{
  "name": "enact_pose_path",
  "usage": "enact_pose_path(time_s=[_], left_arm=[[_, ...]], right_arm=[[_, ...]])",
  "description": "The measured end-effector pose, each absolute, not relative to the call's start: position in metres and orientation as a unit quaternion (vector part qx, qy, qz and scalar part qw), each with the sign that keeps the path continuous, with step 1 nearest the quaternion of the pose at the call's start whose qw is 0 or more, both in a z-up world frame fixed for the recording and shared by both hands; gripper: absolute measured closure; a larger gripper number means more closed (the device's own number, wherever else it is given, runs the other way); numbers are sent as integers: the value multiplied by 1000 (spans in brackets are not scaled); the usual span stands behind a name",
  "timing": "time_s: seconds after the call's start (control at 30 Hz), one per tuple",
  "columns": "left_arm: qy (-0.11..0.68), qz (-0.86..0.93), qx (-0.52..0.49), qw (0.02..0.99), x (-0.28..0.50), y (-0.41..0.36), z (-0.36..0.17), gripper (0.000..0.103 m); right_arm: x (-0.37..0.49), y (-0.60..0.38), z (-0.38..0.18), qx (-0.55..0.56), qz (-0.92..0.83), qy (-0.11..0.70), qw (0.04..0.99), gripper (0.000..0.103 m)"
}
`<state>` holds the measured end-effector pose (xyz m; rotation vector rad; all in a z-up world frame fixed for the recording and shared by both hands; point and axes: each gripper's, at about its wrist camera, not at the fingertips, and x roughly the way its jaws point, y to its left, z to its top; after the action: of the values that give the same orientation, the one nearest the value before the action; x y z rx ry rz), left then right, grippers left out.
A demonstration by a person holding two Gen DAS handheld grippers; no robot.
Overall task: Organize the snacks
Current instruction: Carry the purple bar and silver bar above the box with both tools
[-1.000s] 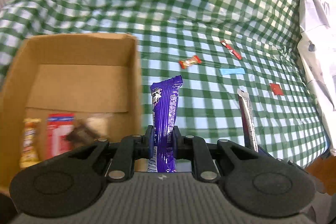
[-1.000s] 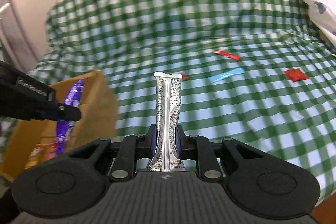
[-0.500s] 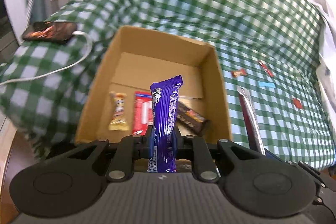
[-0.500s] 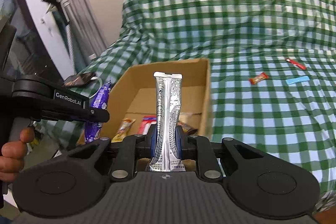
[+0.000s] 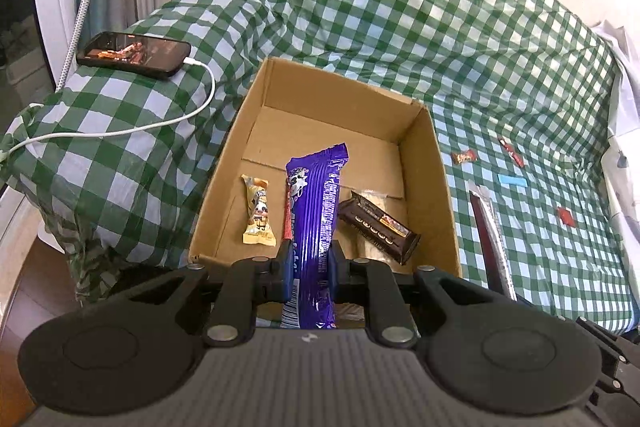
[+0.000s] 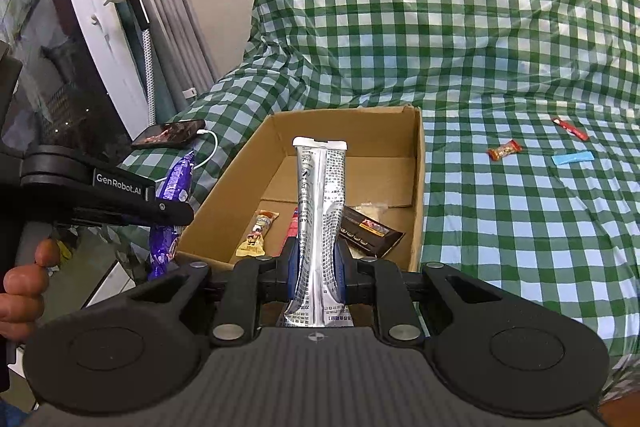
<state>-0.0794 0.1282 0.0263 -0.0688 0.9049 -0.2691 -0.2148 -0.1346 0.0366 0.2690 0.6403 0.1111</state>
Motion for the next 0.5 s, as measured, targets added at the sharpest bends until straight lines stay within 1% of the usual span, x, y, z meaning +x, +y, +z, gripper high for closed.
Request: enact_pose_path(time_s=[0.5], left_arm=[[443,-116,-43,888,-60,135,18,85]], right_arm=[[-195,-131,37,129,50,316,939,84]])
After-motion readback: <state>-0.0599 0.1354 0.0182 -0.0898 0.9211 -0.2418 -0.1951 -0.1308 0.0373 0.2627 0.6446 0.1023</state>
